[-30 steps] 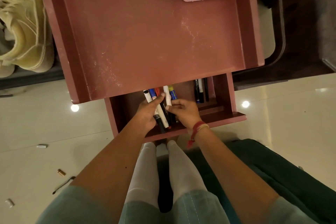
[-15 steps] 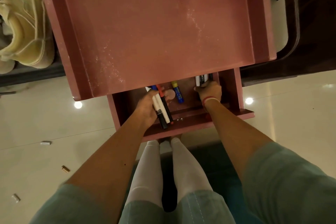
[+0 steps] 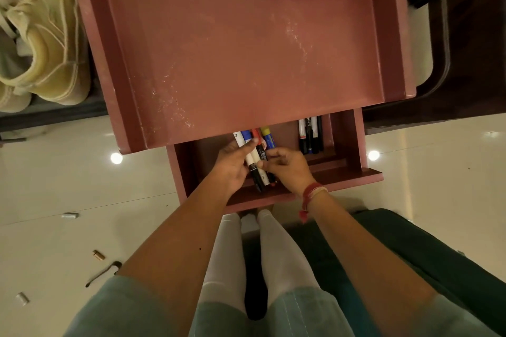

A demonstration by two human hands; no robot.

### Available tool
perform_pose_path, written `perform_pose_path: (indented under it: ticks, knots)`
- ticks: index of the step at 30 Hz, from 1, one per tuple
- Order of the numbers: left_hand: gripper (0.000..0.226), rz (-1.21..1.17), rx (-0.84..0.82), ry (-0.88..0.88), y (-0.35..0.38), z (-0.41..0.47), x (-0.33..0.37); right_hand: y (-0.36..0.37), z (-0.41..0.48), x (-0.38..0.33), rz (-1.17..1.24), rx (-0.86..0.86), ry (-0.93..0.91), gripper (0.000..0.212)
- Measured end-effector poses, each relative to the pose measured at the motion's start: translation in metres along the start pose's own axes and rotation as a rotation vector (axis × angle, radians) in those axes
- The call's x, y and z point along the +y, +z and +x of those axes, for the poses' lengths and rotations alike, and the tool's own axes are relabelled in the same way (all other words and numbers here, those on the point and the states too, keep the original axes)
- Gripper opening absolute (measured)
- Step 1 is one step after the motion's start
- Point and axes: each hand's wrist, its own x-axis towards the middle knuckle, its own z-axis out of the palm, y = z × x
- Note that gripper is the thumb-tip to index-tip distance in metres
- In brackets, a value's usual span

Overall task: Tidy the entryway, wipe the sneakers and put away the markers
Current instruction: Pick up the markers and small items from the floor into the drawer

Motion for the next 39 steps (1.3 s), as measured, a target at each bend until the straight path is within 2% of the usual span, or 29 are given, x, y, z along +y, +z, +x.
perform_pose_path:
  ticks: [3, 5, 7, 9, 16, 18, 21, 23, 25, 28, 29, 30, 32, 35, 37, 39]
  knots:
    - [0.01, -0.036, 0.019, -0.019, -0.002, 0.001, 0.002, -0.009, 0.0, -0.004, 0.152, 0.065, 0.031, 0.023]
    - [0.005, -0.037, 0.045, -0.024, -0.003, 0.001, 0.003, -0.019, 0.009, -0.005, 0.174, 0.231, 0.08, 0.022]
    - [0.005, -0.028, 0.071, -0.028, -0.004, 0.003, 0.002, -0.031, 0.027, -0.002, 0.101, 0.411, 0.128, 0.02]
    - [0.005, -0.018, 0.084, -0.041, -0.005, 0.004, 0.0, -0.04, 0.045, 0.001, -0.06, 0.512, 0.143, 0.02]
    - [0.02, -0.063, 0.114, -0.136, -0.011, 0.003, 0.004, -0.039, 0.072, 0.006, -0.495, 0.495, 0.23, 0.03]
    - [0.02, -0.078, 0.119, -0.152, -0.014, 0.002, 0.005, -0.044, 0.074, 0.007, -0.532, 0.512, 0.253, 0.033]
    - [0.019, -0.07, 0.119, -0.144, -0.016, 0.002, 0.007, -0.058, 0.072, 0.006, -0.437, 0.514, 0.212, 0.022]
    - [0.022, -0.054, 0.116, -0.13, -0.016, 0.001, 0.008, -0.061, 0.064, 0.001, -0.327, 0.496, 0.098, 0.018]
    - [0.018, -0.038, 0.106, -0.121, -0.012, 0.001, 0.008, -0.055, 0.048, -0.006, -0.23, 0.399, 0.026, 0.017]
    - [0.015, -0.034, 0.06, -0.116, -0.005, 0.0, 0.006, -0.029, 0.014, -0.018, -0.011, -0.055, 0.114, 0.02]
    - [0.021, -0.021, 0.035, -0.114, -0.001, -0.001, 0.006, -0.022, 0.005, -0.019, 0.009, -0.15, 0.112, 0.025]
    - [0.028, -0.01, 0.019, -0.111, 0.002, -0.001, 0.005, -0.017, 0.002, -0.017, 0.019, -0.177, 0.09, 0.029]
    - [0.035, -0.014, 0.012, -0.094, 0.005, -0.001, 0.004, -0.013, 0.003, -0.011, 0.058, -0.123, 0.07, 0.03]
    - [0.019, -0.08, 0.056, -0.07, 0.007, 0.0, 0.004, -0.023, 0.013, -0.006, 0.174, 0.056, 0.133, 0.025]
    - [0.011, -0.056, 0.114, -0.066, 0.007, 0.0, 0.005, -0.034, 0.026, -0.001, 0.014, 0.268, 0.104, 0.025]
    - [0.011, -0.018, 0.169, -0.064, 0.007, 0.003, 0.006, -0.042, 0.04, 0.003, -0.209, 0.38, 0.054, 0.025]
